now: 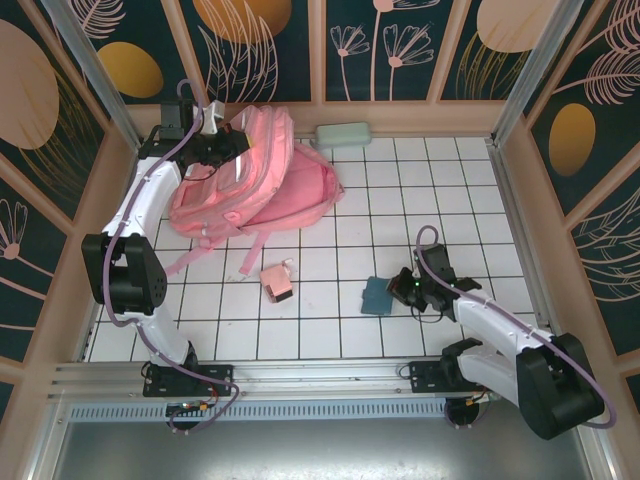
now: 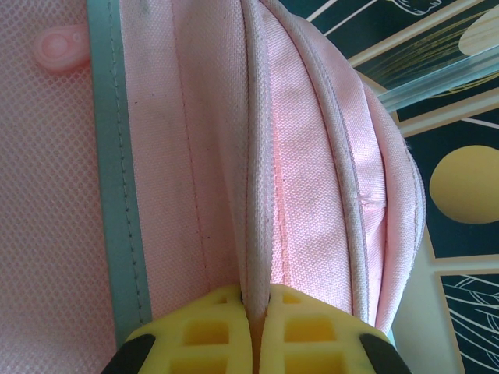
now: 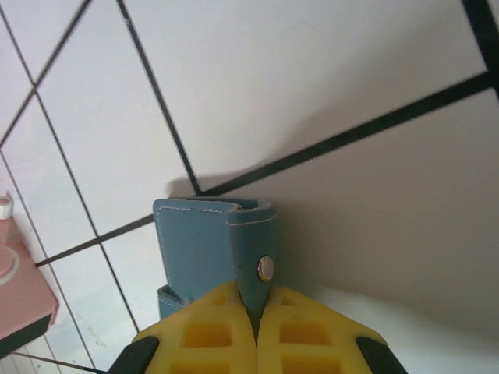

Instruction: Pack books, pencil case, and school supplies into a backpack

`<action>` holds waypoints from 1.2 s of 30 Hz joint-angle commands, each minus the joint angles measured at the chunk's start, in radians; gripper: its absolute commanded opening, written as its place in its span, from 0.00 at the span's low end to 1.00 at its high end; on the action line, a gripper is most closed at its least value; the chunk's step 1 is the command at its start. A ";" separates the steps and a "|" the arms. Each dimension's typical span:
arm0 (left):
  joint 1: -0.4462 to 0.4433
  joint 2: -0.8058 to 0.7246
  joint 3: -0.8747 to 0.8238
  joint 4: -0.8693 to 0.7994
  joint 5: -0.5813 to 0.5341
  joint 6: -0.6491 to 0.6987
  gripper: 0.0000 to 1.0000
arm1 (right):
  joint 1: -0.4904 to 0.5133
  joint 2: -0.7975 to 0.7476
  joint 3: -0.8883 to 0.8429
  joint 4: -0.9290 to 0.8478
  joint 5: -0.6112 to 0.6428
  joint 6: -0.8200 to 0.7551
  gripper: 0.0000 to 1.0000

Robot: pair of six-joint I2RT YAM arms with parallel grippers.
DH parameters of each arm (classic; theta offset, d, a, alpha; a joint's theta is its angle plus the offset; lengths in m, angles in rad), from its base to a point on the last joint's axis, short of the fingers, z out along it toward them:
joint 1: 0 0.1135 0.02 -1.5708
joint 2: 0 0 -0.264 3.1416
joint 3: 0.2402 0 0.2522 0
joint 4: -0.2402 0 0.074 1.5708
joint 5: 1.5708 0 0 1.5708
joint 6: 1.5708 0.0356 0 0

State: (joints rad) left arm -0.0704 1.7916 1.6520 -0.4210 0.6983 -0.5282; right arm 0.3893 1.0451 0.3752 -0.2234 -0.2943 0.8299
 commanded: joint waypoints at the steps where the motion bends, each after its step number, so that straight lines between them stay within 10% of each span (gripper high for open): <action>1: -0.014 -0.044 0.019 0.142 0.105 -0.006 0.00 | 0.008 0.017 0.080 0.076 -0.021 0.015 0.00; 21: 0.020 -0.071 -0.026 0.311 0.207 -0.171 0.00 | 0.087 0.756 0.801 0.553 -0.204 0.133 0.00; 36: 0.038 -0.088 -0.008 0.306 0.211 -0.199 0.00 | 0.189 1.240 1.379 0.514 -0.225 0.142 0.00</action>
State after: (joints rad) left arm -0.0307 1.7832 1.6043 -0.2798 0.8085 -0.7193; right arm 0.5392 2.2463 1.6909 0.2806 -0.4965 1.0119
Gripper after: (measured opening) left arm 0.071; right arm 0.053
